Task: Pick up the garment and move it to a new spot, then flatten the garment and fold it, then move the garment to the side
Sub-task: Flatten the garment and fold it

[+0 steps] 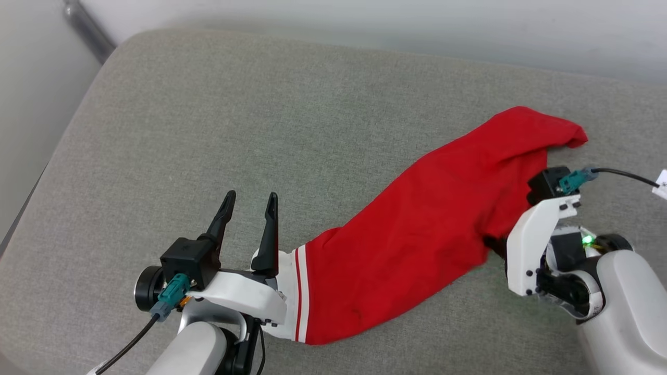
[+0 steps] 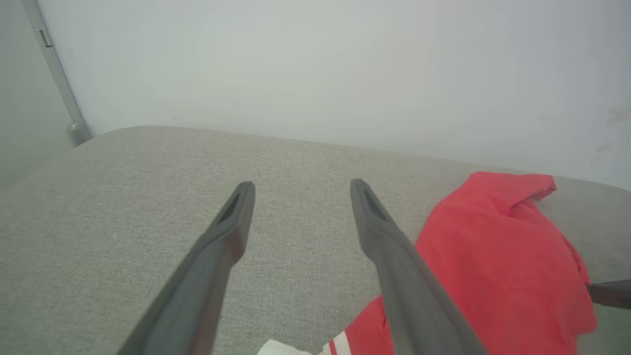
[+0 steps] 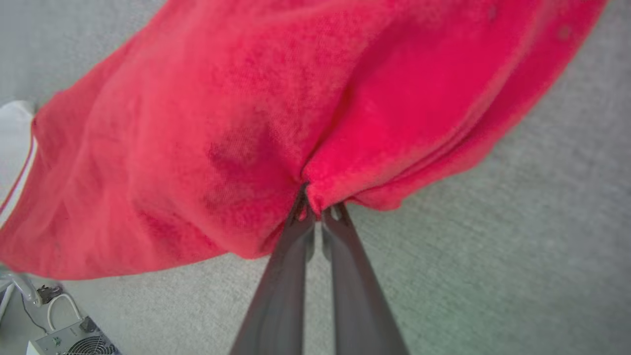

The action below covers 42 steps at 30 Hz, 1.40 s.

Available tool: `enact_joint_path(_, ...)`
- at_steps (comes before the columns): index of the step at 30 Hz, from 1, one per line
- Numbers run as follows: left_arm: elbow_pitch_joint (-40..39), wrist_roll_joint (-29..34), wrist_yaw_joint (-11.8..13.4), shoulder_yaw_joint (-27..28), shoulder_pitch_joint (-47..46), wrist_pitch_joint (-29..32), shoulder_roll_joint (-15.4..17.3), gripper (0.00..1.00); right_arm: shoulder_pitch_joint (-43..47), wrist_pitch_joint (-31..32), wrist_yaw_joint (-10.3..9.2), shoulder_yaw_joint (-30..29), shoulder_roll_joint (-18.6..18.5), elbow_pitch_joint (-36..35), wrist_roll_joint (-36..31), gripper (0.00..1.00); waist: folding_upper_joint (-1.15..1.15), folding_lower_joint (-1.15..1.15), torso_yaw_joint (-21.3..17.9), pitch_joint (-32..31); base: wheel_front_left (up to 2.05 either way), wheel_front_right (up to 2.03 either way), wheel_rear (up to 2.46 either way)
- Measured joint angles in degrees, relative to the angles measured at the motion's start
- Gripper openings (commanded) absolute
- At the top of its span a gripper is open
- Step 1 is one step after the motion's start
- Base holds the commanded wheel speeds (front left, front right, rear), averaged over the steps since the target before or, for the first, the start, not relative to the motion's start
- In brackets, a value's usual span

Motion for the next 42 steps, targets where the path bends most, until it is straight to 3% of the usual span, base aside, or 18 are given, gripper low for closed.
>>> enact_joint_path(7, 0.1, -0.1, 0.6, 0.0, 1.5, 0.1, 0.7, 1.0, -0.7, -7.8, 0.01, -0.1, -2.7, -8.2, -1.8, 0.0, 0.0, 0.0, -1.8, -3.3, 0.0, 0.0, 0.0)
enact_joint_path(15, -1.0, -0.2, 1.6, 0.1, 3.5, 0.9, 2.0, 1.0, 6.5, -6.9, 0.01, -7.1, -3.2, -20.8, -4.8, 0.0, 0.0, -0.01, -5.1, -6.5, 0.0, 0.0, 0.0)
enact_joint_path(22, -2.4, -0.6, 2.6, 0.4, 5.7, 1.7, 3.0, 1.0, 23.0, -2.3, 0.01, -16.4, 2.1, -28.8, -8.3, 0.0, 0.0, -0.01, -8.6, -8.7, 0.0, 0.0, 0.0)
enact_joint_path(28, -3.2, -0.8, 3.3, 0.5, 6.8, 2.6, 3.9, 1.0, 33.7, -4.2, 0.0, -17.6, 7.3, -23.5, -8.3, 0.02, 0.0, -0.01, -10.6, -9.9, 0.0, 0.0, 0.0)
enact_joint_path(29, -3.2, -0.9, 3.3, 0.4, 6.8, 2.7, 4.0, 1.0, 34.0, -5.4, 0.0, -17.3, 7.3, -22.0, -8.6, 0.3, 0.0, -0.01, -10.8, -10.0, 0.0, 0.0, 0.0)
enact_joint_path(30, -3.3, -1.0, 3.4, 0.4, 6.8, 3.0, 4.0, 1.0, 34.0, -6.7, 0.0, -16.9, 7.4, -20.6, -8.4, 0.9, 0.0, -0.01, -10.9, -10.1, 0.0, 0.0, 0.0)
enact_joint_path(31, -3.4, -1.1, 3.5, 0.4, 6.9, 3.1, 4.0, 1.0, 34.0, -8.7, 0.0, -16.8, 7.8, -19.4, -7.6, 1.0, 0.0, -0.01, -11.1, -10.2, 0.0, 0.0, 0.0)
enact_joint_path(42, -3.1, -1.8, 4.1, 0.6, 9.0, 4.0, 5.3, 1.0, 33.1, -32.6, 0.0, -15.4, 7.2, -20.9, -6.4, 1.0, 0.0, -0.01, -11.1, -12.7, 0.0, 0.0, 0.0)
